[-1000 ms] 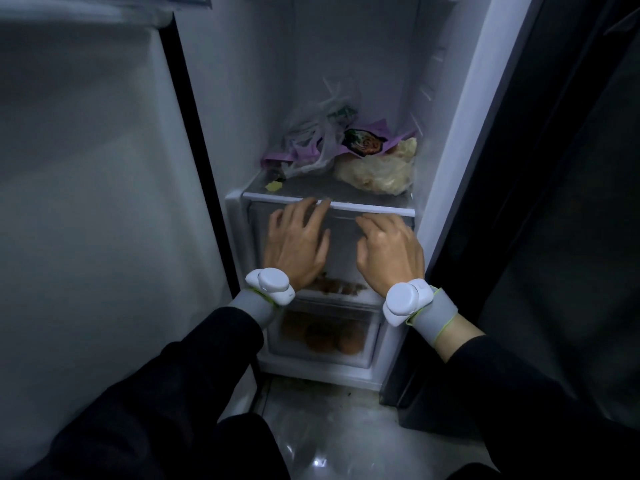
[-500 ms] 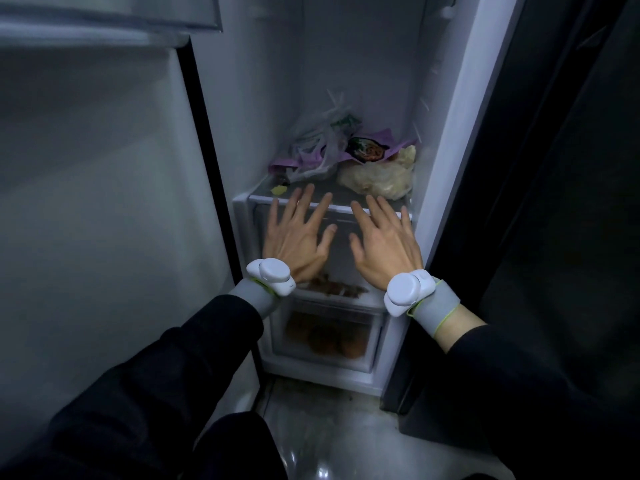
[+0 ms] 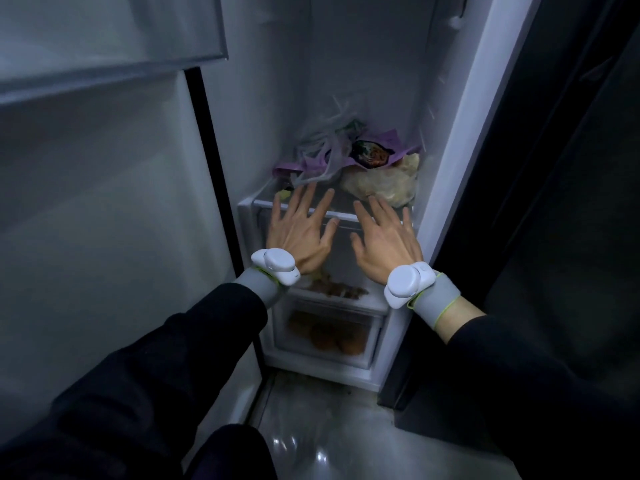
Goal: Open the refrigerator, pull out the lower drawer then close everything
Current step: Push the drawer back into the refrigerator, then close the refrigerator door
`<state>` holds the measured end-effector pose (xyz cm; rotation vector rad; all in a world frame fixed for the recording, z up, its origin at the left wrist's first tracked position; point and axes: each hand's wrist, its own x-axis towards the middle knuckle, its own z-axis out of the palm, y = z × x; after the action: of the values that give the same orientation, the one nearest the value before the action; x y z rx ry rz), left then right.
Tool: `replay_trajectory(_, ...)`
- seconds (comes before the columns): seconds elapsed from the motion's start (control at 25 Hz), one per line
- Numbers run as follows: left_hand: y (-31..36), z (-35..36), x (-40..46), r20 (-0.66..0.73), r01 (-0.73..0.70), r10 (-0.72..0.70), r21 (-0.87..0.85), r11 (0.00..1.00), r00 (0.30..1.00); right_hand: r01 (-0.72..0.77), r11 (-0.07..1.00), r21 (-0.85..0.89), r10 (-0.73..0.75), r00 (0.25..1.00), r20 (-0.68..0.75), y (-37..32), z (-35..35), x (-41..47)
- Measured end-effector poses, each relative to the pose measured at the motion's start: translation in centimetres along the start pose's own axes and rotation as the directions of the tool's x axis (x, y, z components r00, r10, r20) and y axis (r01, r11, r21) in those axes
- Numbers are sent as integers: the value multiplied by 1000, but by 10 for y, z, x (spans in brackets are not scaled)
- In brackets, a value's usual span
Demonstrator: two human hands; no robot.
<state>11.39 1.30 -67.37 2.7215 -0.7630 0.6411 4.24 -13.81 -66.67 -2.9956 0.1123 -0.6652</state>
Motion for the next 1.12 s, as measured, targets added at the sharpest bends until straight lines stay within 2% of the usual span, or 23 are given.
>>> replay_trajectory(0.52,26,-41,-3,215,149,-132,-68,987,968,-45,994,101,21,973,231,-5,-47,17)
replay_trajectory(0.68,29,-64,-4,281,187,-162,-64,980,946,-56,993,104,29,970,241,-11,-74,16)
replay_trajectory(1.12,60,-165,17,328,228,-188,-87,970,926,-82,988,132,40,956,289,-24,-178,35)
